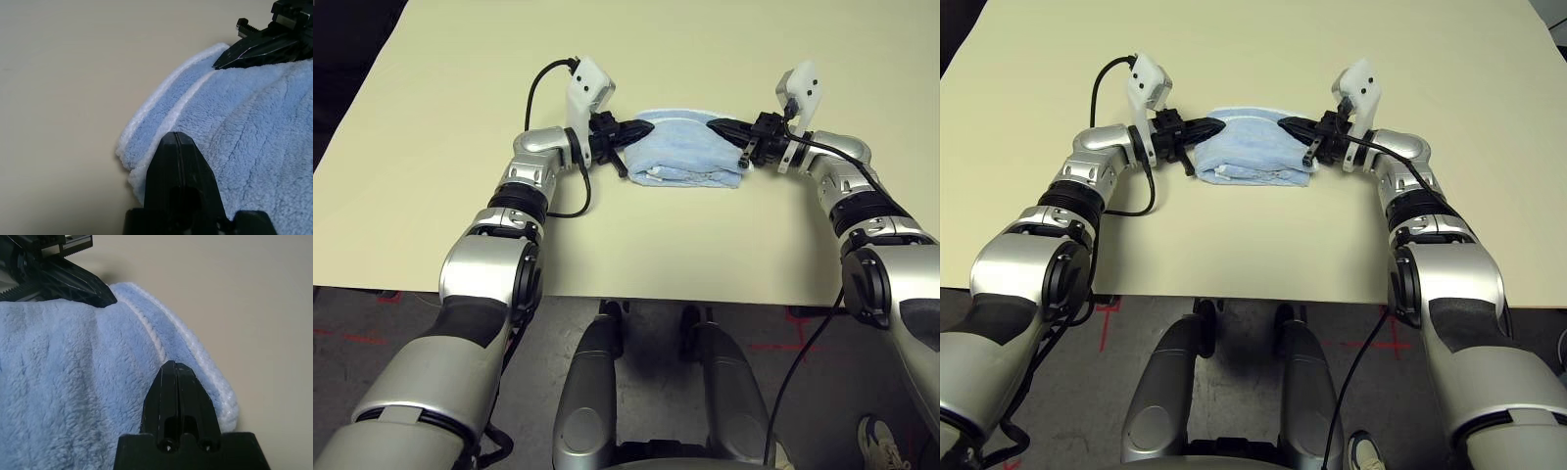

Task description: Fold the towel and set it aside.

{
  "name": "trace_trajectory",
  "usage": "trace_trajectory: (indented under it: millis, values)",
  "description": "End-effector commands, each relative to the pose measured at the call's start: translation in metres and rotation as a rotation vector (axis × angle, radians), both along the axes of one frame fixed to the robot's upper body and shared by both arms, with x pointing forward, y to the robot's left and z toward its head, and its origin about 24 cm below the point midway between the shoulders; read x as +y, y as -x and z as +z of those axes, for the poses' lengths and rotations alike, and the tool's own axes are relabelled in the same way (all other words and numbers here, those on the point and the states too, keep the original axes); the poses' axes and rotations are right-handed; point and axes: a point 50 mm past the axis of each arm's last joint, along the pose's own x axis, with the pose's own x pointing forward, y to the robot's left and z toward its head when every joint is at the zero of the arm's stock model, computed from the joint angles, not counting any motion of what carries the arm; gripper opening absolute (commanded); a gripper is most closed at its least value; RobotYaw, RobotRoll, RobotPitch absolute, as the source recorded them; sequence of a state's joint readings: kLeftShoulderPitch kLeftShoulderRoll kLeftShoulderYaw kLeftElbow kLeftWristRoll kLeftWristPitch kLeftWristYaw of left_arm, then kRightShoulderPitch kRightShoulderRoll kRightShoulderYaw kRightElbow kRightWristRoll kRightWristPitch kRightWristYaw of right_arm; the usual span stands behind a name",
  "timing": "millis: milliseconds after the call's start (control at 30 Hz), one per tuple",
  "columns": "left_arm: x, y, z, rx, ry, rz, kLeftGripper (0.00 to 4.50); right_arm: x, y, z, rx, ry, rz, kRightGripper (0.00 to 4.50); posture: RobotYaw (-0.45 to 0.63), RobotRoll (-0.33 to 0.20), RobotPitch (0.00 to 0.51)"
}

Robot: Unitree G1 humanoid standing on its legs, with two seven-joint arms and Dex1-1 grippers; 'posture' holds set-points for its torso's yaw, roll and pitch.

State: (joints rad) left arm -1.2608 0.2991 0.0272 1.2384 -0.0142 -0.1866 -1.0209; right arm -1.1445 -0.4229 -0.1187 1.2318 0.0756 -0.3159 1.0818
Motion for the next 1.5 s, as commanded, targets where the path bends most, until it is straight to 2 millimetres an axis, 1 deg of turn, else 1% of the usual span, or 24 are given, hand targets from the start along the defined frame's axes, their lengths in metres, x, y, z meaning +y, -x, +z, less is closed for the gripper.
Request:
trace_trajectory:
  millis: [33,167,267,367,467,500,567,633,700,733,800,867,900,967,1033,1067,1133,1167,1200,1300,1367,1500]
  values:
    - [0.015,0.002,-0.025,0.085,-0.072,0.044,0.01,-0.017,0.006,-0.031,0.115,0.06,-0.053,0.0,0.07,0.0,0.327]
    - [0.02,0.002,-0.023,0.078,-0.069,0.045,0.01,-0.021,0.006,-0.027,0.103,0.067,-0.054,0.0,0.06,0.0,0.323]
    - [0.021,0.002,-0.015,0.057,-0.045,0.025,0.01,-0.024,0.007,-0.019,0.078,0.063,-0.041,0.0,0.06,0.0,0.32]
    - [0.024,0.003,-0.001,0.017,0.004,-0.012,0.01,-0.028,0.008,-0.002,0.03,0.005,-0.002,0.0,0.06,0.0,0.32]
    - [0.026,0.005,0.019,-0.021,0.097,-0.069,0.01,-0.031,0.01,0.021,-0.03,-0.095,0.064,0.0,0.06,0.0,0.32]
    - [0.028,0.007,0.029,-0.056,0.132,-0.095,0.01,-0.034,0.012,0.031,-0.061,-0.123,0.093,0.0,0.06,0.0,0.319]
    - [0.035,0.011,0.048,-0.107,0.191,-0.129,0.01,-0.04,0.016,0.046,-0.095,-0.169,0.138,0.0,0.06,0.0,0.318]
    - [0.045,0.016,0.058,-0.139,0.213,-0.149,0.01,-0.047,0.02,0.053,-0.081,-0.198,0.17,0.0,0.05,0.0,0.317]
    - [0.058,0.022,0.059,-0.146,0.193,-0.156,0.01,-0.056,0.024,0.052,-0.029,-0.198,0.193,0.0,0.05,0.0,0.318]
    - [0.065,0.026,0.056,-0.148,0.162,-0.156,0.0,-0.06,0.027,0.05,0.007,-0.188,0.201,0.23,0.06,0.0,0.32]
    - [0.08,0.034,0.047,-0.113,0.103,-0.162,0.38,-0.07,0.032,0.044,0.104,-0.175,0.219,0.7,0.07,0.0,0.322]
    - [0.09,0.04,0.041,-0.11,0.061,-0.162,0.91,-0.079,0.038,0.037,0.226,-0.181,0.244,1.36,0.07,0.0,0.32]
    - [0.093,0.042,0.04,-0.116,0.044,-0.161,1.37,-0.083,0.04,0.034,0.299,-0.215,0.245,1.81,0.07,0.0,0.32]
    - [0.097,0.046,0.037,-0.14,0.013,-0.168,2.11,-0.087,0.042,0.031,0.41,-0.299,0.23,2.59,0.07,0.0,0.32]
    - [0.098,0.049,0.035,-0.159,0.001,-0.184,2.8,-0.088,0.043,0.029,0.496,-0.38,0.211,3.28,0.07,0.0,0.319]
    - [0.099,0.05,0.034,-0.164,-0.008,-0.194,3.27,-0.089,0.043,0.028,0.533,-0.413,0.202,3.72,0.07,0.0,0.319]
    - [0.098,0.051,0.033,-0.157,-0.026,-0.218,3.97,-0.09,0.044,0.024,0.602,-0.454,0.17,4.42,0.07,0.0,0.32]
    - [0.098,0.052,0.032,-0.156,-0.031,-0.226,4.39,-0.091,0.044,0.021,0.623,-0.452,0.147,4.5,0.07,0.0,0.322]
    - [0.097,0.053,0.033,-0.147,-0.028,-0.24,4.48,-0.091,0.043,0.016,0.671,-0.479,0.113,4.5,0.07,0.0,0.322]
    - [0.094,0.054,0.034,-0.14,-0.027,-0.264,4.48,-0.09,0.043,0.01,0.753,-0.528,0.065,4.5,0.07,0.0,0.327]
    - [0.092,0.056,0.034,-0.135,-0.031,-0.284,4.48,-0.087,0.044,0.005,0.831,-0.58,0.053,4.5,0.07,0.0,0.328]
    - [0.087,0.059,0.036,-0.127,-0.032,-0.312,4.48,-0.08,0.046,-0.005,0.939,-0.62,0.047,4.5,0.08,0.0,0.333]
